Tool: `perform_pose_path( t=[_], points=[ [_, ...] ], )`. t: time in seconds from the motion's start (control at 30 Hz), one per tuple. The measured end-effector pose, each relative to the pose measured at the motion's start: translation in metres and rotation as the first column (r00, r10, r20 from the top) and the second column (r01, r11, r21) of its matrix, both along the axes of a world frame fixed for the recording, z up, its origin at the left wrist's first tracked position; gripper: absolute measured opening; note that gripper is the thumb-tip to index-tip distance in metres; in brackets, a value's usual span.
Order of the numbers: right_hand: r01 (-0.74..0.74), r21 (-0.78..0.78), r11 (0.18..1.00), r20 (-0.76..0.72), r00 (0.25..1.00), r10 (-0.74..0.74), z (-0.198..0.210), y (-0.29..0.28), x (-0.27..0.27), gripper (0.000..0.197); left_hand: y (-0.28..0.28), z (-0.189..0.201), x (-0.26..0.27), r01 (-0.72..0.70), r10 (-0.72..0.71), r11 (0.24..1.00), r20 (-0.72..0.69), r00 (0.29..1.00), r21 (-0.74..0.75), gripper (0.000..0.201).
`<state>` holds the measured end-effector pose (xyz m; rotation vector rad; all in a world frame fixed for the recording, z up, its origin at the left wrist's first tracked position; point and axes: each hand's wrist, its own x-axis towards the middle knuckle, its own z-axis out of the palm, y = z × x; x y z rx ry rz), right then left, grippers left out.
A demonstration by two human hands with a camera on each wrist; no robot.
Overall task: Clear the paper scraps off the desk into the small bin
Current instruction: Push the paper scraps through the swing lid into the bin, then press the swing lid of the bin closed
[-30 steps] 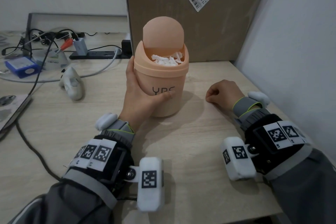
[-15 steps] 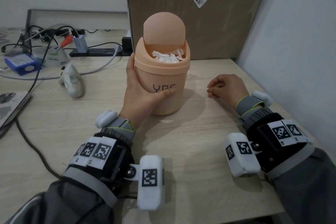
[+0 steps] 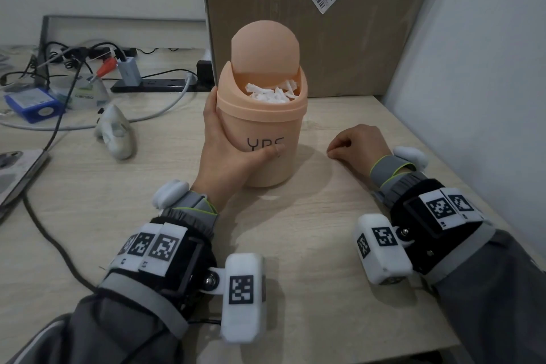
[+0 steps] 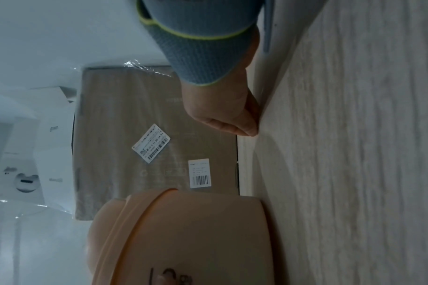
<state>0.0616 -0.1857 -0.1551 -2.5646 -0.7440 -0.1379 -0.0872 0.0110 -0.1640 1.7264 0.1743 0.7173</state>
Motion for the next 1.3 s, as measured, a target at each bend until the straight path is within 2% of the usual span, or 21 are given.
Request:
perform_pose_path(
  t=[0.17,0.27,0.37,0.47,0.6,0.7,0.83,0.9,0.97,1.03,1.1,1.23,1.3],
  points=[
    [0.013,-0.175,0.985,0.030,1.000,-0.007,0.005,0.008,0.002,0.011,0.001,0.000,0.000,0.001,-0.001,1.000,0.005,1.000,0.000,0.135],
    [0.009,-0.184,0.983,0.014,1.000,-0.006,0.004,0.007,0.000,0.011,0.000,-0.001,0.001,0.005,-0.005,1.000,0.008,1.000,-0.004,0.135],
    [0.033,0.014,0.999,0.018,0.999,-0.033,0.014,0.002,-0.009,0.010,-0.001,-0.001,0.001,0.002,-0.002,1.000,0.015,1.000,-0.012,0.135],
    [0.015,0.280,0.960,0.090,0.995,-0.042,0.043,0.003,-0.026,0.007,0.000,-0.002,0.001,-0.005,0.005,1.000,0.019,1.000,-0.012,0.136],
    [-0.168,0.474,0.864,0.209,0.975,0.075,0.084,0.020,-0.056,0.010,-0.001,-0.003,0.001,0.001,-0.001,1.000,0.015,1.000,-0.010,0.137],
    [-0.279,0.542,0.793,0.247,0.955,0.166,0.102,0.038,-0.070,0.008,-0.002,-0.004,0.001,0.017,-0.016,1.000,0.013,1.000,-0.025,0.137],
    [-0.332,0.463,0.822,0.251,0.938,0.238,0.101,0.061,-0.077,0.007,-0.003,-0.004,0.001,0.038,-0.037,0.999,0.004,0.999,-0.033,0.136],
    [-0.350,0.356,0.866,0.267,0.926,0.265,0.097,0.064,-0.076,0.010,-0.004,-0.003,0.001,0.044,-0.044,0.998,-0.001,0.999,-0.036,0.136],
    [-0.358,0.195,0.913,0.311,0.906,0.289,0.095,0.063,-0.078,0.023,-0.004,-0.003,0.001,0.045,-0.046,0.998,-0.008,0.999,-0.035,0.137],
    [-0.338,0.098,0.936,0.338,0.896,0.288,0.096,0.060,-0.079,0.045,-0.004,-0.003,0.000,0.047,-0.047,0.998,-0.004,0.999,-0.033,0.138],
    [-0.334,0.108,0.936,0.350,0.894,0.278,0.098,0.055,-0.080,0.056,-0.004,-0.002,0.001,0.049,-0.049,0.998,-0.009,0.999,-0.035,0.138],
    [-0.365,0.242,0.899,0.332,0.902,0.276,0.099,0.046,-0.089,0.053,-0.004,-0.001,0.000,0.051,-0.051,0.998,-0.016,0.999,-0.038,0.138],
    [-0.404,0.163,0.900,0.231,0.903,0.363,0.097,0.048,-0.096,0.059,-0.004,-0.002,0.000,0.054,-0.055,0.998,-0.012,0.998,-0.033,0.136]
  ],
)
